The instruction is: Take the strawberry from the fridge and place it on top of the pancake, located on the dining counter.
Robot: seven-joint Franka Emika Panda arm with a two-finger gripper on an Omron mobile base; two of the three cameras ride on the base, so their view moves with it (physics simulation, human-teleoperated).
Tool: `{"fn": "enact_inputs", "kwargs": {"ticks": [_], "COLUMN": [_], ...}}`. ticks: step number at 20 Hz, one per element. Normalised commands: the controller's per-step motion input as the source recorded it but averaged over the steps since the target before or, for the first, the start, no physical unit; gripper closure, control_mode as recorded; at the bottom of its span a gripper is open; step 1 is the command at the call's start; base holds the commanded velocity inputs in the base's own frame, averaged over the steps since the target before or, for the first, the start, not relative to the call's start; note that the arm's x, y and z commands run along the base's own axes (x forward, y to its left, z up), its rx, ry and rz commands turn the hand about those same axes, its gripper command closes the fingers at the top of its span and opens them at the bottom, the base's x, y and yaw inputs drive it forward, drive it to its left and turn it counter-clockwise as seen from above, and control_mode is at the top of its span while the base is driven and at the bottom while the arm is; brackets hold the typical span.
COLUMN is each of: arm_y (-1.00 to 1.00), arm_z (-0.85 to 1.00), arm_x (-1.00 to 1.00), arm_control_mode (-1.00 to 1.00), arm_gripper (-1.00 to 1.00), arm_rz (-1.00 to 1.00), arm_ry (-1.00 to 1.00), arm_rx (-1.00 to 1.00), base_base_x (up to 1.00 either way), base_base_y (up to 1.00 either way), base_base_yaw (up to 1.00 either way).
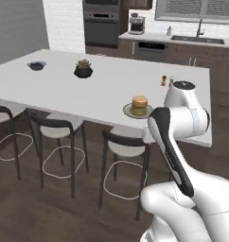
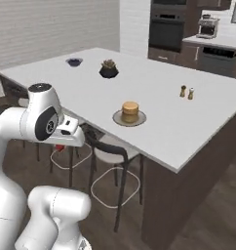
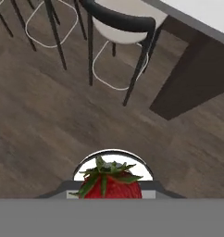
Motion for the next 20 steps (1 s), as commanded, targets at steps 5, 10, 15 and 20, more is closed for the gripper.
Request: {"fn": "enact_inputs", "kwargs": {"ticks": [5,10,15,20], "arm_y": [0.00,0.00,0.00,0.00], "arm_z": [0.00,0.00,0.00,0.00], "arm_x": [0.00,0.00,0.00,0.00], "arm_control_mode": [1.00,1.00,1.00,1.00], "arm_gripper": [1.00,1.00,1.00,1.00], "arm_rz": [0.00,0.00,0.00,0.00], "arm_ry": [0.00,0.00,0.00,0.00], "arm_rx": [0.00,0.00,0.00,0.00], "base_base_x": [0.49,0.76,0.58,0.29], "base_base_y": [0.01,0.52,0.84,0.77], "base_base_yaw": [-0.81,-0.58,-0.25,-0.15]}}
